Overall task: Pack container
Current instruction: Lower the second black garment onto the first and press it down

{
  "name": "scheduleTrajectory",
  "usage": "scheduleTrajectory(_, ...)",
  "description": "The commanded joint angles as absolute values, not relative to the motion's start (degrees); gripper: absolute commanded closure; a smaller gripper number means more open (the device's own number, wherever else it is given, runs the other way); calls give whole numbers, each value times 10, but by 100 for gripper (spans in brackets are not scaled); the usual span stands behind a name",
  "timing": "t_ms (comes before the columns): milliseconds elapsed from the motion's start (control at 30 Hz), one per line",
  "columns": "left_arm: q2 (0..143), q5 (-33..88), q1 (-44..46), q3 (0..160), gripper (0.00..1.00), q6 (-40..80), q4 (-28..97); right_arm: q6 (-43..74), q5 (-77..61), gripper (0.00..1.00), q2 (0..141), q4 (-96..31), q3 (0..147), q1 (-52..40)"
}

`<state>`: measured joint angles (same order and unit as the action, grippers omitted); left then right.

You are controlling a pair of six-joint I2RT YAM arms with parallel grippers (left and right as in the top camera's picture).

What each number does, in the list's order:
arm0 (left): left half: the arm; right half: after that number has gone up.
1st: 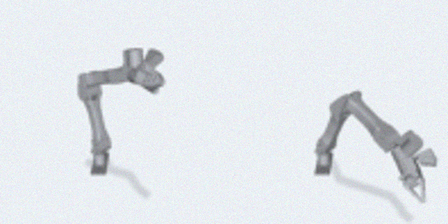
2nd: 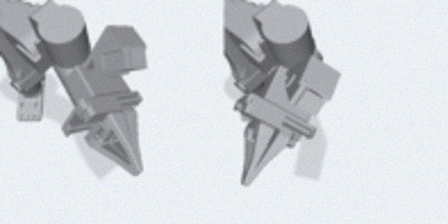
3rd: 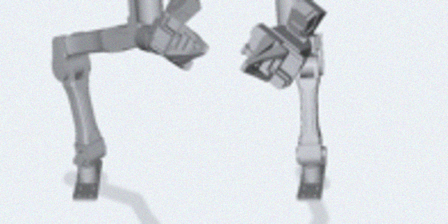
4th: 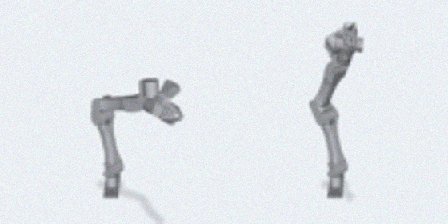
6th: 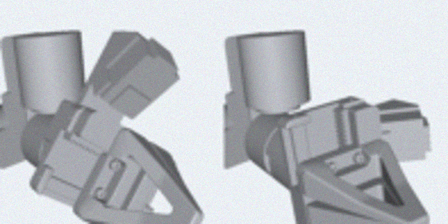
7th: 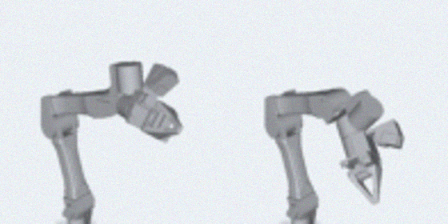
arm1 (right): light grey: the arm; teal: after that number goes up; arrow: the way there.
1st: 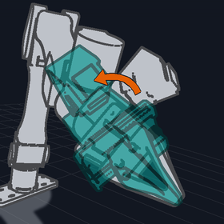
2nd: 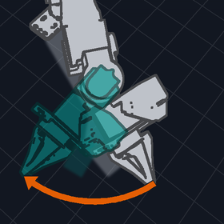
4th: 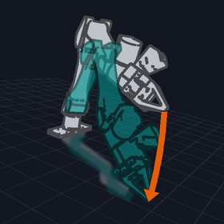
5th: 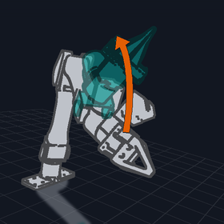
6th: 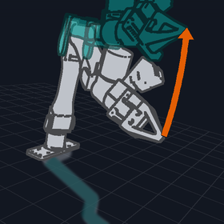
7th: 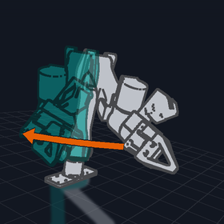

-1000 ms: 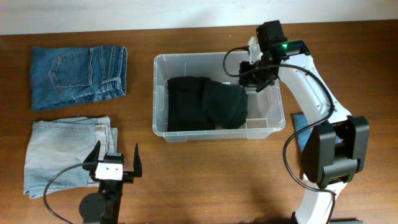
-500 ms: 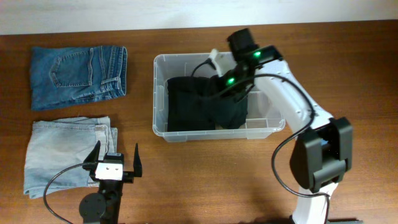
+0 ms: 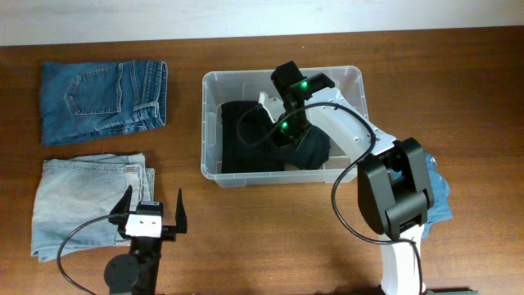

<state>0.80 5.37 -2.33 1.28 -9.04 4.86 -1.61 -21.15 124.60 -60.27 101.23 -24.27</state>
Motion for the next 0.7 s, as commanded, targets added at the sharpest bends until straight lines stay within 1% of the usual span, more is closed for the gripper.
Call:
scheduleTrajectory(0,4,51,-26,8,1,-98,48,-4,-96,89,1252,-609,1011,-243)
scheduleTrajectory(100,4,51,-26,8,0,-98,47,-4,-76,89,1252,-613,1012,-243)
scheduleTrajectory(500,4,51,-26,8,1,-98,47,-4,-77,88,1251,-636,1046,-243)
scheduleTrajectory(600,4,51,-26,8,1,-98,47,-4,-46,88,1251,-635,1046,-243)
scheduleTrajectory(633,4,51,-26,8,1,-98,48,0,-30,85,1251,-635,1046,-243)
scheduleTrajectory(667,4,51,-26,8,1,-98,47,10,-10,85,1251,-636,1046,-243)
